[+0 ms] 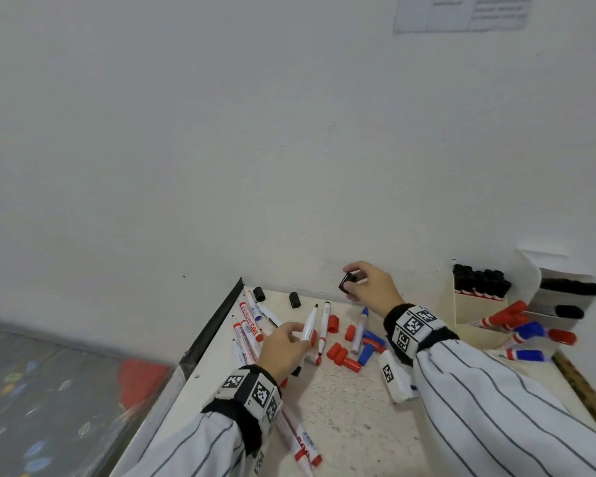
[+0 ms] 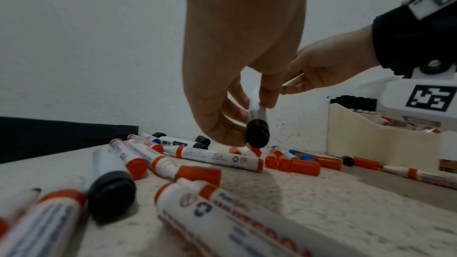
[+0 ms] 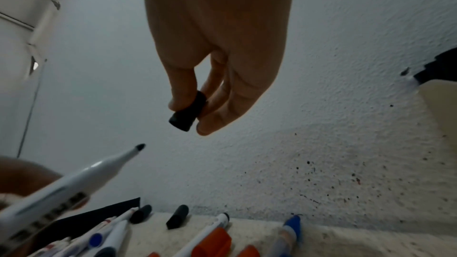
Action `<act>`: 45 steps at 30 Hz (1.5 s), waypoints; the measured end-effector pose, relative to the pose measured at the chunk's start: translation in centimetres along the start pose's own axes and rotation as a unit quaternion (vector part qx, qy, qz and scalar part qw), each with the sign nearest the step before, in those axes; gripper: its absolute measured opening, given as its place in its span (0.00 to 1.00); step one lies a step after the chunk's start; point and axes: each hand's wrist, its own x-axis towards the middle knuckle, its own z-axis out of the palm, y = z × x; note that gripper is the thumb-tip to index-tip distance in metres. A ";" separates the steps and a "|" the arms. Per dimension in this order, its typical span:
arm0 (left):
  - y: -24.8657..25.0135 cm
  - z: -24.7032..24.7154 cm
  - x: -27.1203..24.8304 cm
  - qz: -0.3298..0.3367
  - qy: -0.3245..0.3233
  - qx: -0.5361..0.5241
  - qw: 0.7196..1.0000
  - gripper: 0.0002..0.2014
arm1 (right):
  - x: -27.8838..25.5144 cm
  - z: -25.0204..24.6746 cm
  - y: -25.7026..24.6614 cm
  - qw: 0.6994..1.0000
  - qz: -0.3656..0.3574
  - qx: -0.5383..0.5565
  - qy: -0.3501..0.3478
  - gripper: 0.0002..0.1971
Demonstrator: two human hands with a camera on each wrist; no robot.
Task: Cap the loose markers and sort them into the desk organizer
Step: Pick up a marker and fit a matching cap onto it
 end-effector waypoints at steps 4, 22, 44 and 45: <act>0.5 1.2 -1.3 0.034 -0.013 0.006 0.999 0.17 | -3.1 -0.5 -0.1 1.000 -0.008 0.008 0.000 0.10; -0.1 4.5 -5.6 0.132 0.016 0.104 0.986 0.16 | -9.9 -3.0 2.9 0.995 0.069 0.066 -0.009 0.09; -1.3 7.2 -6.3 0.171 0.037 0.115 0.978 0.15 | -12.0 -2.7 6.1 0.995 0.063 0.039 -0.074 0.07; -1.4 7.3 -6.3 0.170 0.038 0.114 0.978 0.15 | -12.0 -2.6 6.1 0.994 0.069 0.049 -0.072 0.06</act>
